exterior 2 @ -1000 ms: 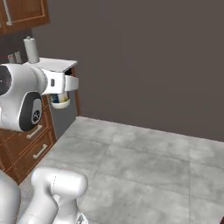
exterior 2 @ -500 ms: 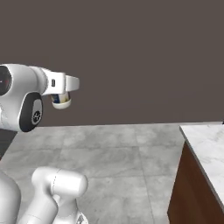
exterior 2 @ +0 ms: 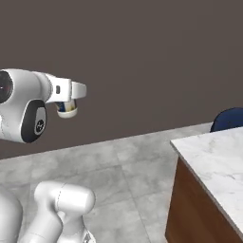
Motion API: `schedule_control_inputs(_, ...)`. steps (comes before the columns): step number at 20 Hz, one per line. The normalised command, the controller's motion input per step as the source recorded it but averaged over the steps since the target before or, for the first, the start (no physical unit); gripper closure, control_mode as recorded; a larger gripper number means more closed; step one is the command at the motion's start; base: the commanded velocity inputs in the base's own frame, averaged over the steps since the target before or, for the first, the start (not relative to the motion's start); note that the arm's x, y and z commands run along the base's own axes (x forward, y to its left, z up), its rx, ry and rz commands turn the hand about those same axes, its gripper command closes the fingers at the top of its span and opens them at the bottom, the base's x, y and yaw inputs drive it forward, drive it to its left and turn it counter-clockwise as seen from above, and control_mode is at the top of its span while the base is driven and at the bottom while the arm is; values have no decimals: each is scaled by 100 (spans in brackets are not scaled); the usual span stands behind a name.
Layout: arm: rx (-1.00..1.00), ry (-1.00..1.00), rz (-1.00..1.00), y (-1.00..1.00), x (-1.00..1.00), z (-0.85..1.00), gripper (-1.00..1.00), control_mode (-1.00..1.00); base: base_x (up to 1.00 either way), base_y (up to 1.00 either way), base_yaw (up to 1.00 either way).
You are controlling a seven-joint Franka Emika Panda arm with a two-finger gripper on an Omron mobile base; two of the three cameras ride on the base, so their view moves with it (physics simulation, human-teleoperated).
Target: The dining table condiment station is running low on mayonnaise. Refill the condiment station by opening the cabinet and taking the mayonnaise from the cabinet and placing it on the dining table.
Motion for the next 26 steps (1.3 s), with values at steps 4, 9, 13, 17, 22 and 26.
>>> schedule_control_inputs(4,0,0,0,0,0,0,100,100,36,-25,-56)
schedule_control_inputs(9,0,0,0,0,0,0,100,100,11,-31,-63)
schedule_control_inputs(13,0,0,0,0,0,0,100,100,11,-23,-62)
schedule_control_inputs(17,0,0,0,0,0,0,100,100,13,-6,-59)
schedule_control_inputs(22,0,0,0,0,0,0,100,100,9,24,-46)
schedule_control_inputs(26,0,0,0,0,0,0,100,100,9,85,-29)
